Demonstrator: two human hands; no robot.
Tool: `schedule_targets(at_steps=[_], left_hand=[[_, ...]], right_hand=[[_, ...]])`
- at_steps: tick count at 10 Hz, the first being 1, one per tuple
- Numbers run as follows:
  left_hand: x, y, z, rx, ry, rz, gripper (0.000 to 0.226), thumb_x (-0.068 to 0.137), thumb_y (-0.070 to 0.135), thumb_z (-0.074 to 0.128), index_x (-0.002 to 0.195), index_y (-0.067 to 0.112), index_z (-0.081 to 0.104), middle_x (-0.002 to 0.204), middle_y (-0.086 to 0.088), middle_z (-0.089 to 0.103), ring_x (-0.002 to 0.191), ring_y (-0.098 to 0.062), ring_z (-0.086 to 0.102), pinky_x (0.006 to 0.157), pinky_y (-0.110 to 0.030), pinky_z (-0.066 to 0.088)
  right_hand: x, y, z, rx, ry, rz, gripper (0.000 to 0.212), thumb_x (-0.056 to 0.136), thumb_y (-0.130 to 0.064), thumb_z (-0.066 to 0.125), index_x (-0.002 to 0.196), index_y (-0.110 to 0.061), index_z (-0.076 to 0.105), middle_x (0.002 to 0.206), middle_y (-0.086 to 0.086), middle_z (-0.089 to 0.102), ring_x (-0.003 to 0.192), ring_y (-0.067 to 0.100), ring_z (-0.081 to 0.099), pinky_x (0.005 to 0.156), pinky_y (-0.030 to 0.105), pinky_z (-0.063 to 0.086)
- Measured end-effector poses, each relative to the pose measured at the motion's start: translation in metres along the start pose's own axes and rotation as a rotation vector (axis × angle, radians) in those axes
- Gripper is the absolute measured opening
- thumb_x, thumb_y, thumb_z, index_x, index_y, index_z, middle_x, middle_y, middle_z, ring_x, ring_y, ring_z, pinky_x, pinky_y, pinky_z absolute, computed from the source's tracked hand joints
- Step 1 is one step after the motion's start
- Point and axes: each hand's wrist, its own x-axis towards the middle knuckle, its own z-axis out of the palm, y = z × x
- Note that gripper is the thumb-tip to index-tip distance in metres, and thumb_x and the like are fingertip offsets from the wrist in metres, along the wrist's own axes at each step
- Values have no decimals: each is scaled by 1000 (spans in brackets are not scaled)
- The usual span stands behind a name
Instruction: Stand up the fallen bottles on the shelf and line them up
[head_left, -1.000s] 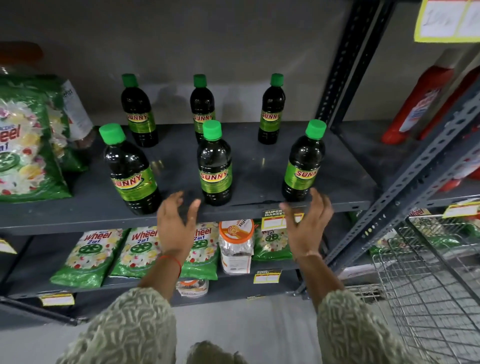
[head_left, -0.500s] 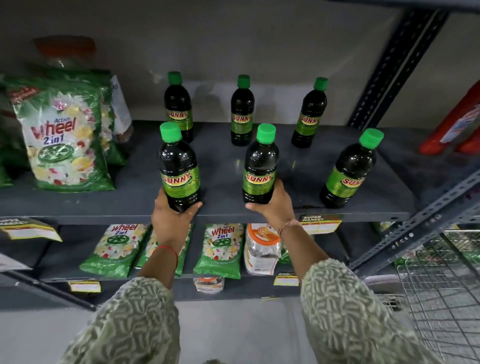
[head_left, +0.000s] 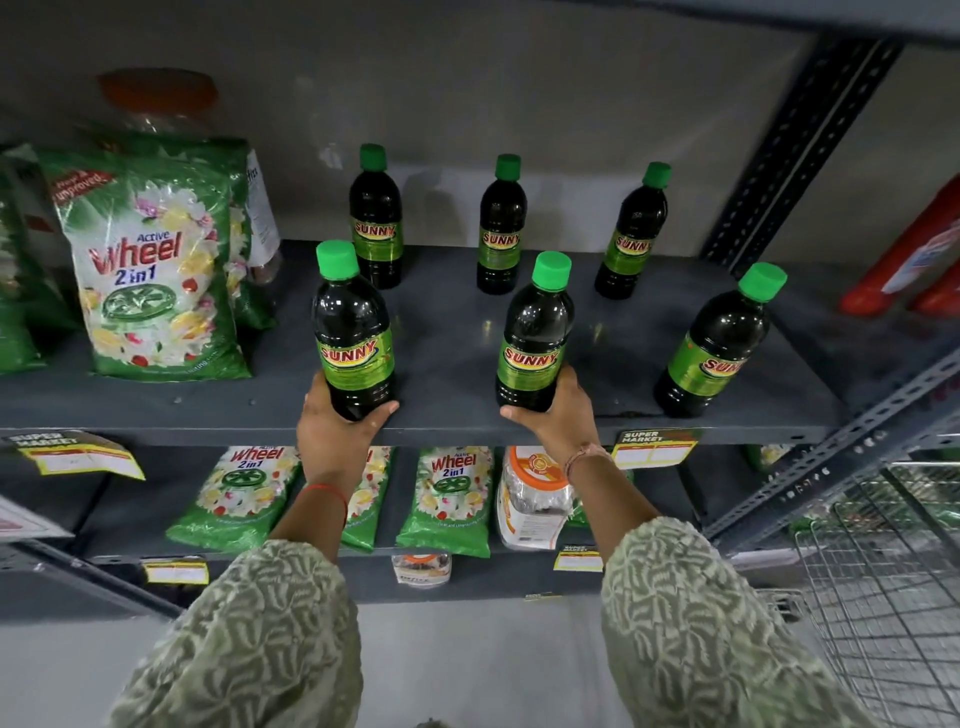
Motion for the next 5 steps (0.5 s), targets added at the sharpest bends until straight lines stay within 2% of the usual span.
schedule_targets(at_steps=[1,2,3,4,5], left_hand=[[-3,4,-1,-13,-6,20,63,62,22,81,115,10,49,113,-15,64,103,-31,58,84,-30,43],[-3,7,-2,-33,-10,23,65,62,21,81,117,9,47,115,-16,63,105,-31,57,84,-28,41],[0,-2,-1,-7,-60,39,76,61,25,81,125,12,40,122,-15,58,113,-31,53,92,-33,41],[0,1,-5,10,-85,-2,100,64,38,77,140,15,16,144,-14,37,133,-31,33,111,-46,28],[-28,-1,-6,139,69,70,93,77,58,49,142,11,2,155,-16,7,143,-28,1,116,-43,0]], right_hand=[[-1,-1,-1,1,-20,5,71,61,-18,83,120,-8,44,117,14,58,109,27,55,94,35,46],[-1,-3,-4,4,-34,10,70,62,-17,82,120,-7,44,118,13,58,110,26,54,90,29,43],[-1,-1,-4,-22,-47,10,77,60,-19,83,123,-8,42,121,13,57,114,27,53,94,33,43],[-6,-7,-9,29,-41,20,96,56,-25,86,134,-11,32,129,11,53,123,27,47,103,40,41],[-35,2,-7,-54,118,-65,93,72,-45,71,141,-9,20,146,15,34,136,27,29,112,43,31]])
